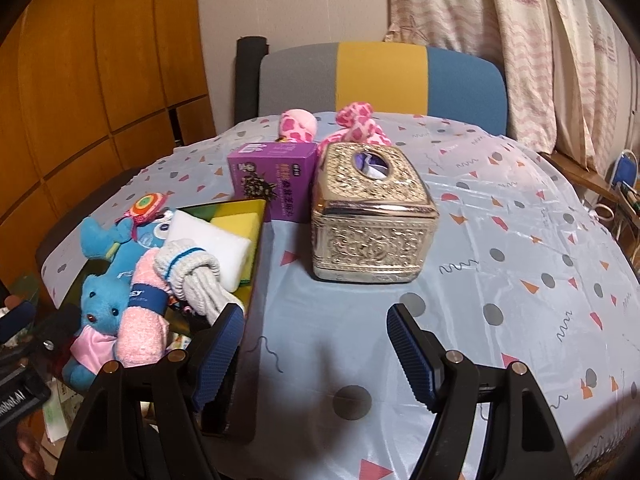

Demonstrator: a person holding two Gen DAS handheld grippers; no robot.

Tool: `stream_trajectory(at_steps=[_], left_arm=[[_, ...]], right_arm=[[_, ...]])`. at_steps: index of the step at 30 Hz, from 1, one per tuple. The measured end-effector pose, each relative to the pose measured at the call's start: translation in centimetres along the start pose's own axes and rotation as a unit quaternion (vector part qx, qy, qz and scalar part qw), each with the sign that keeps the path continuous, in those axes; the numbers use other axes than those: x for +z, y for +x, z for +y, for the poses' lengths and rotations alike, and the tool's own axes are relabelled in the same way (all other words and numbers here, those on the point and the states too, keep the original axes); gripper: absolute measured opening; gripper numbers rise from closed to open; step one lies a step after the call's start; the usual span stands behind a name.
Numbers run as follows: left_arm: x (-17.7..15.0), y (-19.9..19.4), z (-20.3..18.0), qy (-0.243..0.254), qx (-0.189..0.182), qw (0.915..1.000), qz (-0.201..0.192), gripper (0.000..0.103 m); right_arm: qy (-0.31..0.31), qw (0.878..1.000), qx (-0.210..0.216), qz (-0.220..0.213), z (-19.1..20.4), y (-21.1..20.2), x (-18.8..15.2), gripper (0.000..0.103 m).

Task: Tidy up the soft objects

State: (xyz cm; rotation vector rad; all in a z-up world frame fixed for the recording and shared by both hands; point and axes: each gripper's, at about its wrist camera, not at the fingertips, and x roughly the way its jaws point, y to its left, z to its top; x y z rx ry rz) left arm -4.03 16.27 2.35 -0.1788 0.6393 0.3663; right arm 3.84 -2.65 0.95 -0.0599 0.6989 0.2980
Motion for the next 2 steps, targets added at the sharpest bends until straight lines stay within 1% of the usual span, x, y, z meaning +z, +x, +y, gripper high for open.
stream_trajectory(at_steps=[2], left_arm=[[0.00,0.16,-0.17,0.004,0.002,1.0000,0.005,0.095]], right_arm=[[0.006,1.000,-0.003,0.005,-0.44,0.25,-0.06,0.075]])
